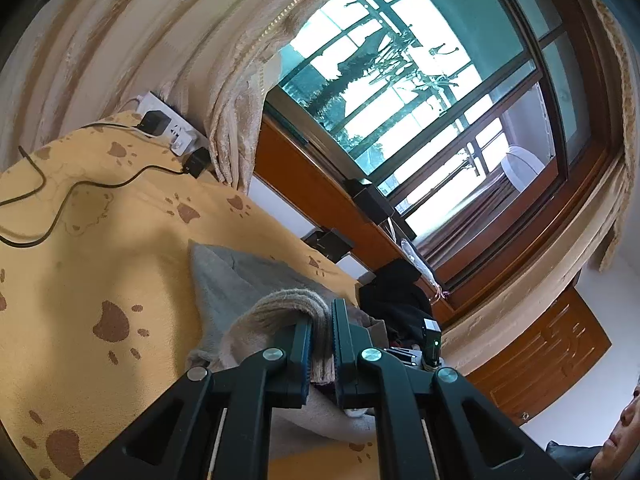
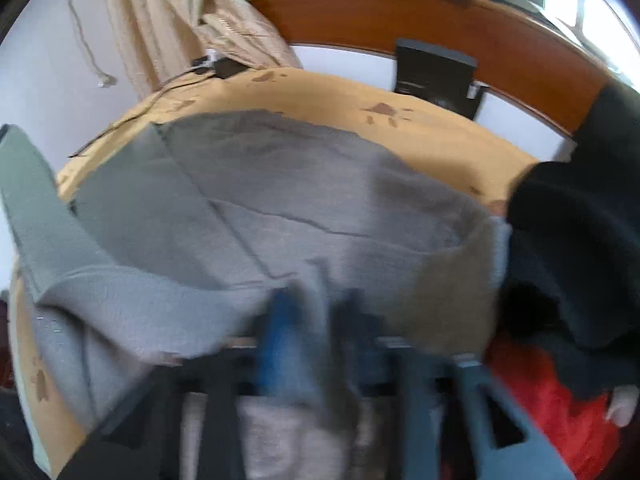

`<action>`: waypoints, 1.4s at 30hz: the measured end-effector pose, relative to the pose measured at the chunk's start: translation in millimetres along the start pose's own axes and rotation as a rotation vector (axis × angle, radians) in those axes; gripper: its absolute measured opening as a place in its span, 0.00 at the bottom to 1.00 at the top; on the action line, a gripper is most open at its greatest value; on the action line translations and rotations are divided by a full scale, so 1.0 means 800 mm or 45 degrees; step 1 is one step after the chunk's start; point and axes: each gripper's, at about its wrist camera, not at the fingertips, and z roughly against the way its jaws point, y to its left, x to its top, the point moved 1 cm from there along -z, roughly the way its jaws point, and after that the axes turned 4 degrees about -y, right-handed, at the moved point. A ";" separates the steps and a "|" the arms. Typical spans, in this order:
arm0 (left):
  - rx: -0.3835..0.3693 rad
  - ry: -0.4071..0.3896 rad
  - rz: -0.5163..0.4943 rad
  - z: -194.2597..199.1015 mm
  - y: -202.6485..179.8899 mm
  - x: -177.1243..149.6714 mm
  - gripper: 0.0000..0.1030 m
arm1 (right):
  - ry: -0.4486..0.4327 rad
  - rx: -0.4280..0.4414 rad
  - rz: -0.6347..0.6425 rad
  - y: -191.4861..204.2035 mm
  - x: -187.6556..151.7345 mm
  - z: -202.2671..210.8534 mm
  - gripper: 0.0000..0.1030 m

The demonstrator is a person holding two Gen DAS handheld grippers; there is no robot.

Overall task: Fold clothes
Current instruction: 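Lower the hem onto the sweater's collar edge and open both grippers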

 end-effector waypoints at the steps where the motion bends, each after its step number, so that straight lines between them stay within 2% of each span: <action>1: 0.000 0.000 0.003 0.000 0.001 0.000 0.09 | 0.000 -0.014 0.015 0.006 0.000 0.000 0.09; 5: 0.002 0.000 -0.004 0.001 -0.001 0.000 0.09 | -0.038 -0.025 0.002 0.014 -0.002 0.013 0.07; 9: 0.008 -0.002 -0.026 -0.001 -0.007 0.006 0.09 | -0.206 -0.091 -0.018 0.015 0.007 0.066 0.07; 13: 0.015 -0.015 -0.039 -0.015 -0.013 0.022 0.09 | -0.391 -0.231 -0.040 0.000 0.030 0.134 0.07; 18: 0.038 -0.033 -0.005 -0.055 -0.006 0.050 0.09 | -0.526 -0.377 -0.125 -0.036 0.059 0.178 0.07; 21: 0.081 -0.011 0.030 -0.099 0.013 0.068 0.09 | -0.516 -0.439 -0.172 -0.063 0.072 0.167 0.06; 27: 0.206 0.079 0.118 -0.178 0.069 0.074 0.09 | -0.396 -0.488 -0.257 -0.111 0.073 0.096 0.06; 31: 0.273 0.113 0.171 -0.208 0.107 0.066 0.09 | -0.329 -0.494 -0.283 -0.129 0.063 0.056 0.06; 36: 0.401 0.223 0.210 -0.239 0.144 0.051 0.10 | -0.222 -0.478 -0.307 -0.142 0.057 0.012 0.07; 39: 0.458 0.263 0.223 -0.247 0.157 0.044 0.11 | -0.160 -0.442 -0.354 -0.151 0.050 -0.002 0.15; 40: 0.458 0.263 0.221 -0.246 0.157 0.043 0.11 | -0.160 -0.436 -0.363 -0.152 0.048 -0.002 0.22; 41: 0.458 0.264 0.218 -0.245 0.157 0.042 0.11 | -0.159 -0.431 -0.372 -0.152 0.047 -0.001 0.35; 42: 0.459 0.264 0.214 -0.244 0.155 0.042 0.12 | -0.170 -0.421 -0.383 -0.153 0.046 0.003 0.43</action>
